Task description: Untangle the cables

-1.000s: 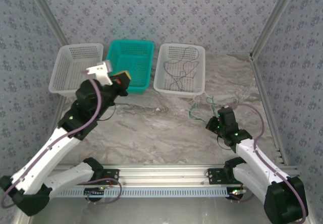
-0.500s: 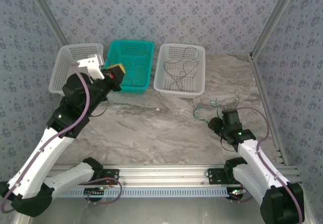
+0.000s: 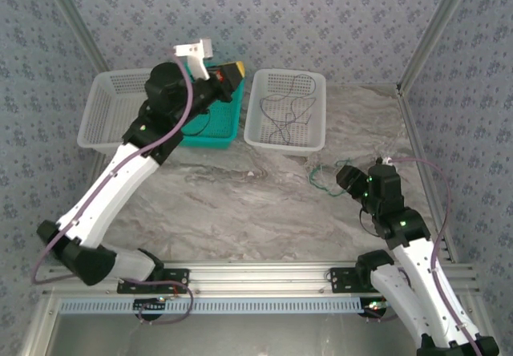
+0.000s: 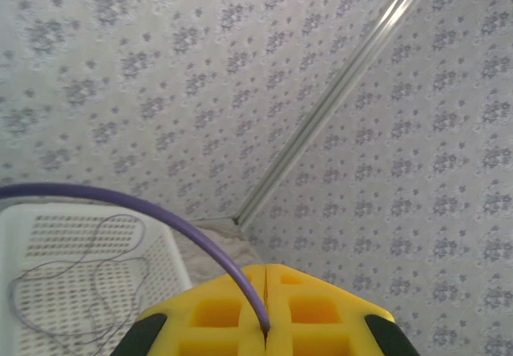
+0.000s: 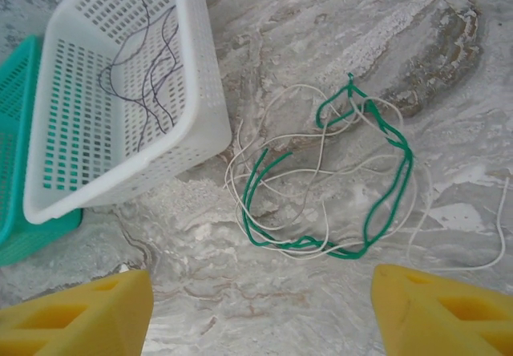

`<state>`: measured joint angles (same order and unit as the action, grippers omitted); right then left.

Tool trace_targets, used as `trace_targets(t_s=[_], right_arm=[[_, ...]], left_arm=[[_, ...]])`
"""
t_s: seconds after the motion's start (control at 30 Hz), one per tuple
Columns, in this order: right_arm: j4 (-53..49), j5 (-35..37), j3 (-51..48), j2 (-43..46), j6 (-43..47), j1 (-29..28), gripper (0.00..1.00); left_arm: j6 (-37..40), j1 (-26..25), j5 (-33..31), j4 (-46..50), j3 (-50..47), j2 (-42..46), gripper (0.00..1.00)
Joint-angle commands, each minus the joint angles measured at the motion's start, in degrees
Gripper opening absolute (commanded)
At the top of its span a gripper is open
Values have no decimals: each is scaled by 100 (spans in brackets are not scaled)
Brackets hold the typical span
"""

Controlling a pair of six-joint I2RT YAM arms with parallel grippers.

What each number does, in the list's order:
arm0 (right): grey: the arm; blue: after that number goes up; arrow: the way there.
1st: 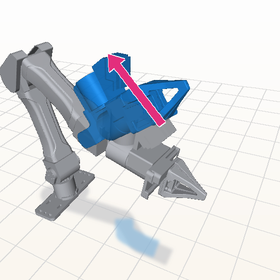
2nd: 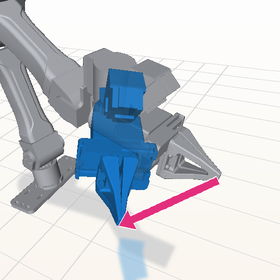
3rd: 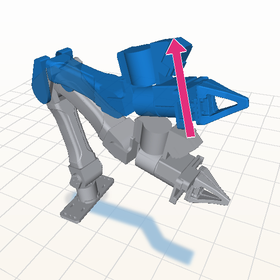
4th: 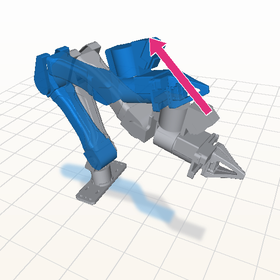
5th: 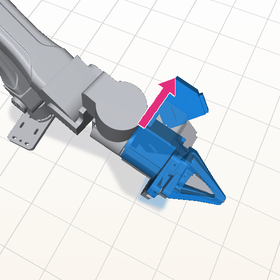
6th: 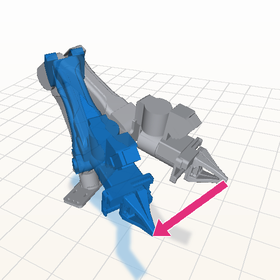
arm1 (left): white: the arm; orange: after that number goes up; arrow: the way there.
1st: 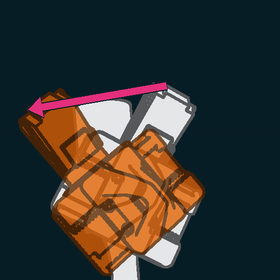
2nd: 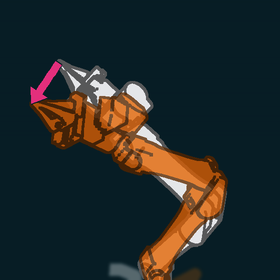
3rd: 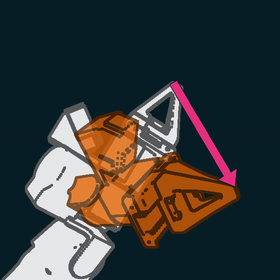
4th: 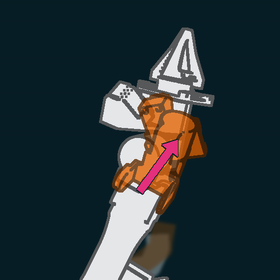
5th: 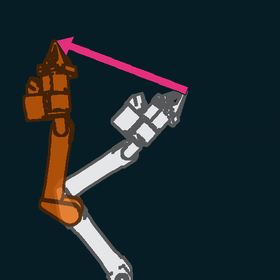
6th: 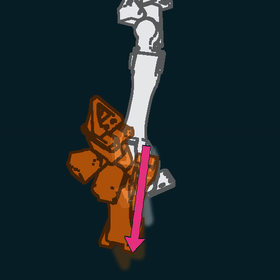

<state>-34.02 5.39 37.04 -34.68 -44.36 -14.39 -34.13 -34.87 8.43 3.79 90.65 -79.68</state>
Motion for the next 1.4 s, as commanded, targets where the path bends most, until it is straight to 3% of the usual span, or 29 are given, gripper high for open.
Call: trace_targets(t_s=[0.0, 0.33, 0.53, 0.6, 0.73, 0.77, 0.93, 1.17, 1.37], right_arm=[[-143, 166, -55, 5, -147, -35, 77], [-256, 66, 1, 88, -226, -15, 79], [-377, 68, -43, 134, -187, -3, 79], [-370, 67, -50, 132, -190, 7, 79], [-312, 57, -65, 120, -200, 24, 79], [-320, 79, -65, 127, -196, 33, 79], [-404, 235, -117, 56, -244, 98, 82], [-299, -328, -142, -1018, 25, 924, 84], [1064, -1521, -303, -2445, 521, 1898, 83]], left_arm=[[-120, -51, 453, -614, 565, -502, 0], [8, -169, 505, -705, 1618, -2380, 0], [421, -255, 495, 365, 2552, -3623, 1], [569, -319, 255, 1134, 3025, -4046, 11], [610, -419, 153, 2352, 3884, -4653, 47], [644, -445, 205, 2512, 3978, -4685, 52], [1118, -620, 137, 2127, 3236, -3976, 72], [1206, -796, 327, 40, 705, -1914, 78], [1260, -1119, 246, -891, -1146, -266, 86]])
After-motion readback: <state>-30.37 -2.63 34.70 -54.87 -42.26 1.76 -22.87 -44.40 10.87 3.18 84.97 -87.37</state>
